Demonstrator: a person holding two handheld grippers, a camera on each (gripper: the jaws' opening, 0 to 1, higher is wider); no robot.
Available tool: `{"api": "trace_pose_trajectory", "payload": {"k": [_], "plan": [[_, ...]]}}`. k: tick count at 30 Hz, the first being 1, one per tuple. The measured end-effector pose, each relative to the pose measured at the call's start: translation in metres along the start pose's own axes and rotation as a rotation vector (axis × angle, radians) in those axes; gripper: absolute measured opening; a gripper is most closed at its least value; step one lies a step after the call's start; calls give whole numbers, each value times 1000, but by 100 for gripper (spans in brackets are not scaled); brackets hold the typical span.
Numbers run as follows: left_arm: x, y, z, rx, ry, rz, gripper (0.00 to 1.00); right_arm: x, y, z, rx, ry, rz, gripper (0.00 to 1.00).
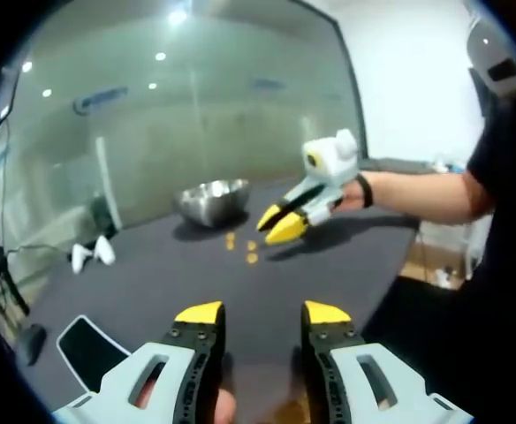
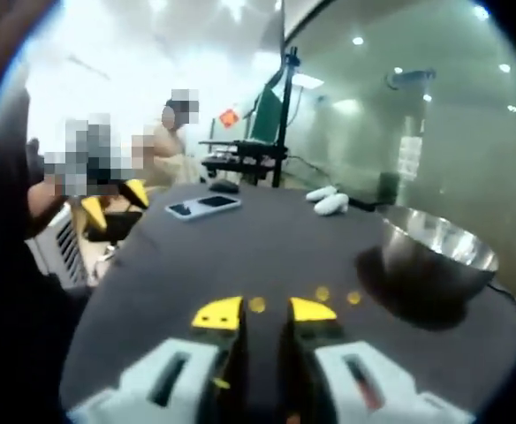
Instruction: Pick up the QQ candy scattered on the table and place it into the stainless steel bowl on the table
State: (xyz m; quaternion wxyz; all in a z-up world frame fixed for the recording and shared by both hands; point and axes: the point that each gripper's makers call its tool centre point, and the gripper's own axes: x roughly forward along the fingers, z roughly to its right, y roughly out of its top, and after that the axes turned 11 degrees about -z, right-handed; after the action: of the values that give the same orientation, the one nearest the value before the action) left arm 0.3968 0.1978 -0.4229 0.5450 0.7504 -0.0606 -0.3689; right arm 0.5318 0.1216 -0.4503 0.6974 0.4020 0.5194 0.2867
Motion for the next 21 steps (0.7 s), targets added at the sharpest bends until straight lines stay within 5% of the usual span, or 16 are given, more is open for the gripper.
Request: {"api": "trace_pose_trajectory", "payload": {"k": [14,21], "plan": [[1,-1,-1,-5,-4,2,36,30,-10,-8,-56,88,-71,20],[-1,-5,-5,-18,8,-6,36,34,-12,-6,13,105,-78,18]]}}
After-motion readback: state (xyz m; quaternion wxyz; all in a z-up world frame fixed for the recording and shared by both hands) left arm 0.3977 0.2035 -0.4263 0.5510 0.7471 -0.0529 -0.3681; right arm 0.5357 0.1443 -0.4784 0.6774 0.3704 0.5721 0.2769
